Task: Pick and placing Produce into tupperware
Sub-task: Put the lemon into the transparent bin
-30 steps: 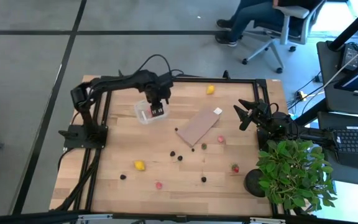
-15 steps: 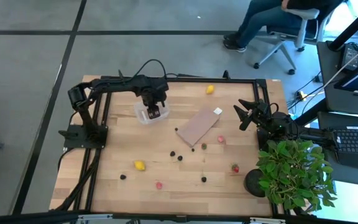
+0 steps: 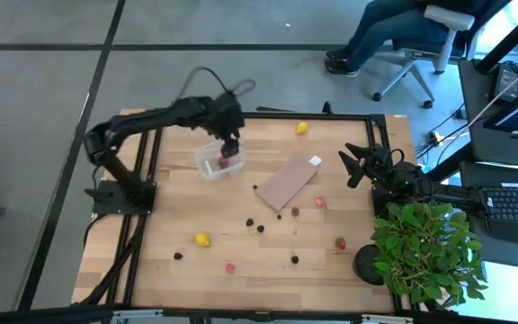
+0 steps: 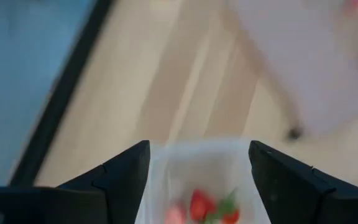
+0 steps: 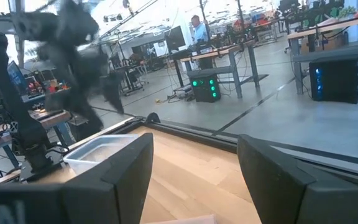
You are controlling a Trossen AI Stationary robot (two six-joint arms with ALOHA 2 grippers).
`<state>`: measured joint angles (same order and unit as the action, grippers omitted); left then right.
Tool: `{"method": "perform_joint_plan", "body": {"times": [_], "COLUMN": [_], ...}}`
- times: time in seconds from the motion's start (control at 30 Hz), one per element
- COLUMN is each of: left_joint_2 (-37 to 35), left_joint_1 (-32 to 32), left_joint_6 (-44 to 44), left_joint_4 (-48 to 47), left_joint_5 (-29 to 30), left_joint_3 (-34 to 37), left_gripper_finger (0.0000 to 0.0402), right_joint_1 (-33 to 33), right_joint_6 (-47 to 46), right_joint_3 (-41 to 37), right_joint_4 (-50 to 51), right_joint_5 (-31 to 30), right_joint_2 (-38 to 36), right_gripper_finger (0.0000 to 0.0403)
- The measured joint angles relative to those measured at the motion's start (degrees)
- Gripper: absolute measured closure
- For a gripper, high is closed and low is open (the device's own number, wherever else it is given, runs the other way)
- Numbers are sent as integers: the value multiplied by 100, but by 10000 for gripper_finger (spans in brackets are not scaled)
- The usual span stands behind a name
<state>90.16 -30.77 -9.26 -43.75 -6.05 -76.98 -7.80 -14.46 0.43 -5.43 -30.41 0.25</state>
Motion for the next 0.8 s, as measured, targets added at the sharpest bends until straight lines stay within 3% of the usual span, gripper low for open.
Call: {"method": "perform_joint_plan", "body": {"times": [0.13, 0.33, 0.53, 0.8], "left_joint_2": [-601, -1314, -2121, -2959], "left_joint_1": [-299, -591, -697, -699], "left_joint_6": [126, 233, 732, 1533], "left_joint_4": [562, 1527, 3460, 5192], "left_joint_5": [-705, -1142, -1281, -1489], "left_joint_3": [-3, 371, 1699, 3425], "left_gripper_finger": [138, 138, 135, 134], "right_joint_1": [-1, -1, 1, 0], "right_joint_6": [-4, -492, -483, -480], "right_joint_3": [0, 2, 0, 0], "right_joint_4": [9, 9, -28, -116], "right_joint_5": [-1, 335, 457, 456], "right_joint_2": [0, -2, -2, -4], "right_gripper_finger": [169, 169, 169, 169]}}
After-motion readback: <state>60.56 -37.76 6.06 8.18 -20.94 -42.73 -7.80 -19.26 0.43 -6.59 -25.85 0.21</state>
